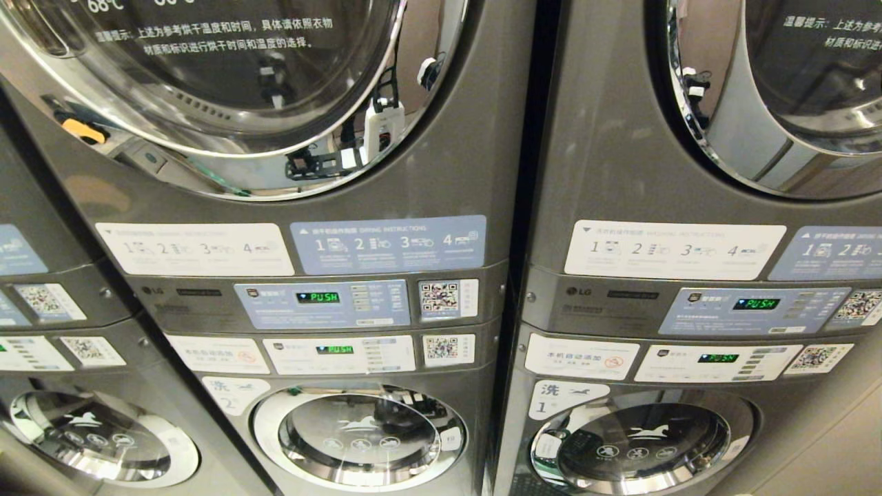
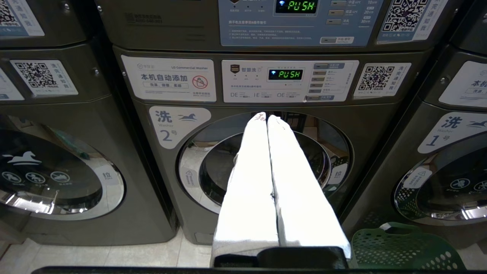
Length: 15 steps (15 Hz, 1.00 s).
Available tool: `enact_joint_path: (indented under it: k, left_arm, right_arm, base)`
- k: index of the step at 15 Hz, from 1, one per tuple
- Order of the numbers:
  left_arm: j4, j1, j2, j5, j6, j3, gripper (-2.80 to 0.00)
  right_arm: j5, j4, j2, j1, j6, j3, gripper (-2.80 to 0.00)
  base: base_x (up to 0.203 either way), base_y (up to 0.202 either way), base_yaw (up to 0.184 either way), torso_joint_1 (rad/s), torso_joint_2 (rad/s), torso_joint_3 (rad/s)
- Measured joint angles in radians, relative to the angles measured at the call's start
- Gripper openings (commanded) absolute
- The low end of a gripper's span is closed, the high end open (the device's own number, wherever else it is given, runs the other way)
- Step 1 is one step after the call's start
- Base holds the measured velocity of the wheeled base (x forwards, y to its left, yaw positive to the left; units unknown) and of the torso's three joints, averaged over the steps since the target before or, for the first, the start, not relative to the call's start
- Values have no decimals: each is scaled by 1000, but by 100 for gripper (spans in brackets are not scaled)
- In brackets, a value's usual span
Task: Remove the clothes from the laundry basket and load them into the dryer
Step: Take the clothes out of the basket
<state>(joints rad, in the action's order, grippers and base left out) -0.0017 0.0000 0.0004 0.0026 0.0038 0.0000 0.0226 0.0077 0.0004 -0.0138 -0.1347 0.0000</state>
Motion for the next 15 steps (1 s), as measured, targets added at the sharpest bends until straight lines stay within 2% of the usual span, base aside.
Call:
enact_joint_path:
  k: [15]
  left_arm:
    - [1, 0, 0, 0, -1, 0, -280]
  right_arm:
    - [0, 1, 0, 0, 2, 0, -280]
  base:
    - [0, 0, 0, 58, -114, -56]
